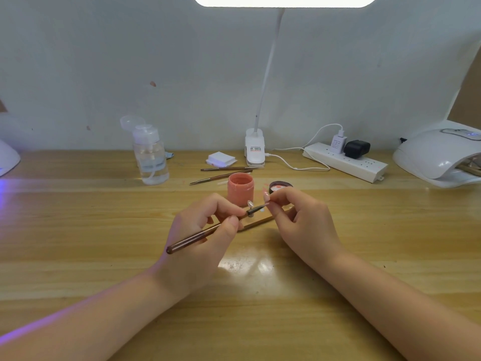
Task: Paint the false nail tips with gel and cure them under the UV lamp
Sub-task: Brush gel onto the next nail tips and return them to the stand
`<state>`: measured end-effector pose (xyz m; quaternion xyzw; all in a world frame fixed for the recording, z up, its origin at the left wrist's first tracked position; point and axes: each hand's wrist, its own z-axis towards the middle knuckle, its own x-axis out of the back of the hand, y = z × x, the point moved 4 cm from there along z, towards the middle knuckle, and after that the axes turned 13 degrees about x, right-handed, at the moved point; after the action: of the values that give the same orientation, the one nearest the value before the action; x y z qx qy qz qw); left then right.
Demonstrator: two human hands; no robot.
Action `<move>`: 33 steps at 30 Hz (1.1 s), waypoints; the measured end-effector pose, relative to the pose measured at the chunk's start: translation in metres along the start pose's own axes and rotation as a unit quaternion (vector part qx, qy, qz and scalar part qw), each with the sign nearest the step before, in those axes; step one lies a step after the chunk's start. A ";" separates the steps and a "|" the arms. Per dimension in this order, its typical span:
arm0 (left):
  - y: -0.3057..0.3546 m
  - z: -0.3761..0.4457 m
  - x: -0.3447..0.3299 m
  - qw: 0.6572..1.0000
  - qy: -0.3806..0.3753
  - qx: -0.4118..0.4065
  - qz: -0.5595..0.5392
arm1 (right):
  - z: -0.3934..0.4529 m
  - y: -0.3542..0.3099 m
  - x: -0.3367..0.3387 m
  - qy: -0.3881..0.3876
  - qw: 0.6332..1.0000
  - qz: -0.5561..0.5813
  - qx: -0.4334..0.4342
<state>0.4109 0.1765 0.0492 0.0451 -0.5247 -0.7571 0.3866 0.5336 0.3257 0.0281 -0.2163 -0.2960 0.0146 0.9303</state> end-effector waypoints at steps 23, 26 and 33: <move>0.003 0.016 0.008 0.993 0.034 0.083 -0.081 | 0.001 -0.003 0.002 0.002 0.999 0.025 -0.028; 0.002 0.045 0.018 0.984 0.075 0.159 -0.036 | 0.001 -0.005 0.001 0.001 0.999 0.025 -0.030; -0.004 0.115 0.022 0.961 0.068 0.262 0.057 | 0.002 -0.003 0.001 -0.004 0.999 0.030 -0.040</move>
<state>0.3389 0.2508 0.1048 0.1659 -0.6787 -0.5650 0.4389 0.5333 0.3240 0.0309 -0.2618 -0.2939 0.0317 0.9187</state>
